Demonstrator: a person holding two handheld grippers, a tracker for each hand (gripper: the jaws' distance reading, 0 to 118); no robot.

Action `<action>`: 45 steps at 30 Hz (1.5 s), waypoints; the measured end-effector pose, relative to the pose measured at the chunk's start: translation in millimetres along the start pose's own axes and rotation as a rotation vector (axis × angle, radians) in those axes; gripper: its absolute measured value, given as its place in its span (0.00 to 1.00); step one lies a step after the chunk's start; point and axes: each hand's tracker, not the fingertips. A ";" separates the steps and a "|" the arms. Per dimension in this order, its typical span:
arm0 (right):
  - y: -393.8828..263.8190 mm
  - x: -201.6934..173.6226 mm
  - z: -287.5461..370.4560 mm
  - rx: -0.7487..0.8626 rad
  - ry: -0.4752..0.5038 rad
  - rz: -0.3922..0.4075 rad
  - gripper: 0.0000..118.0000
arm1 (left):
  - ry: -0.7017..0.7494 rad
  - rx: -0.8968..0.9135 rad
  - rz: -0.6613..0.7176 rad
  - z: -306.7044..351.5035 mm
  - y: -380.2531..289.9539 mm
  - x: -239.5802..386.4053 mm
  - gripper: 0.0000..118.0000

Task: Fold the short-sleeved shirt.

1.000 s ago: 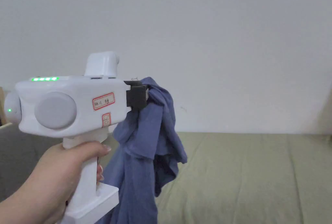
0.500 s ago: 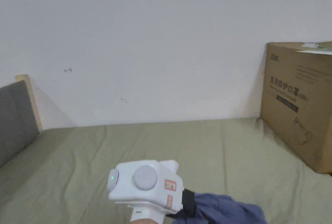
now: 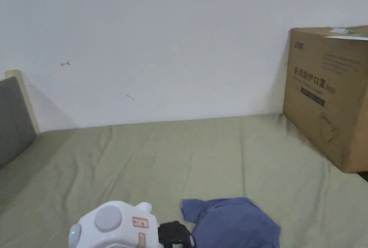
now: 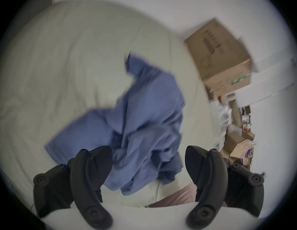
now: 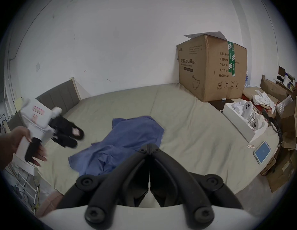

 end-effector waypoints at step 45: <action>-2.8 -21.6 16.4 0.254 0.049 0.067 0.00 | 0.409 -0.063 0.116 -56.5 -42.2 -163.4 0.96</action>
